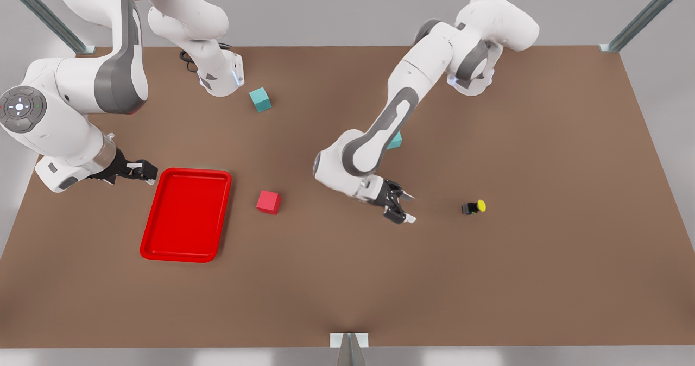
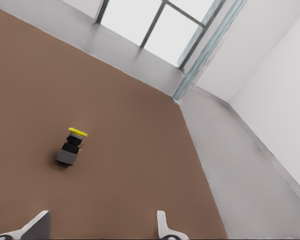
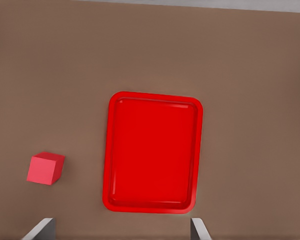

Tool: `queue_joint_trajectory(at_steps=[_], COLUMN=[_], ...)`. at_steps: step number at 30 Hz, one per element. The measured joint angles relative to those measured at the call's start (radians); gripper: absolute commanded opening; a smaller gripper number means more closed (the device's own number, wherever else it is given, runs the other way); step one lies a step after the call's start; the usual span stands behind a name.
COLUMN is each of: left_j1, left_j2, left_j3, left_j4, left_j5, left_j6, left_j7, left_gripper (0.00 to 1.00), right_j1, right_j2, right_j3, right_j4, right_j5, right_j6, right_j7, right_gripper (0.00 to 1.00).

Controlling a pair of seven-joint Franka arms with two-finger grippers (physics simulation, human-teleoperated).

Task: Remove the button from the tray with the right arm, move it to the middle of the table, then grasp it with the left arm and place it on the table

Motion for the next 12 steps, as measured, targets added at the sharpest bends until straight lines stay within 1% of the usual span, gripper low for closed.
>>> queue_joint_trajectory(at_steps=[2,3,4,5,6,7,9,12], left_j1=[0.327,0.436,0.516,0.579,0.61,0.624,0.631,0.633], left_j2=[-0.19,-0.258,-0.347,-0.463,-0.547,-0.593,-0.628,-0.639], left_j3=[-0.004,-0.004,-0.017,-0.047,-0.066,-0.076,-0.085,-0.088], left_j4=[0.058,0.067,0.04,-0.063,-0.151,-0.199,-0.237,-0.248], left_j5=[-0.271,-0.38,-0.466,-0.534,-0.585,-0.624,-0.676,-0.715], left_j6=[-0.064,-0.097,-0.123,-0.132,-0.13,-0.128,-0.125,-0.121], left_j7=[0.27,0.41,0.543,0.67,0.789,0.902,1.109,1.381], left_gripper=[1.0,1.0,1.0,1.0,1.0,1.0,1.0,1.0], right_j1=[0.0,0.0,0.0,0.0,0.0,0.0,0.001,0.0], right_j2=[0.002,0.002,0.003,0.003,0.003,0.003,0.003,0.003], right_j3=[0.0,0.0,0.0,0.0,0.0,0.0,0.002,0.003], right_j4=[0.0,0.0,0.0,0.0,0.0,0.0,0.0,0.0], right_j5=[-0.001,-0.001,-0.001,-0.001,0.0,0.0,0.001,0.002], right_j6=[0.0,0.0,0.0,0.0,0.0,0.0,0.0,0.0], right_j7=[0.0,0.0,0.0,0.0,0.0,-0.001,-0.001,-0.001], right_gripper=[1.0,1.0,1.0,1.0,1.0,1.0,1.0,1.0])
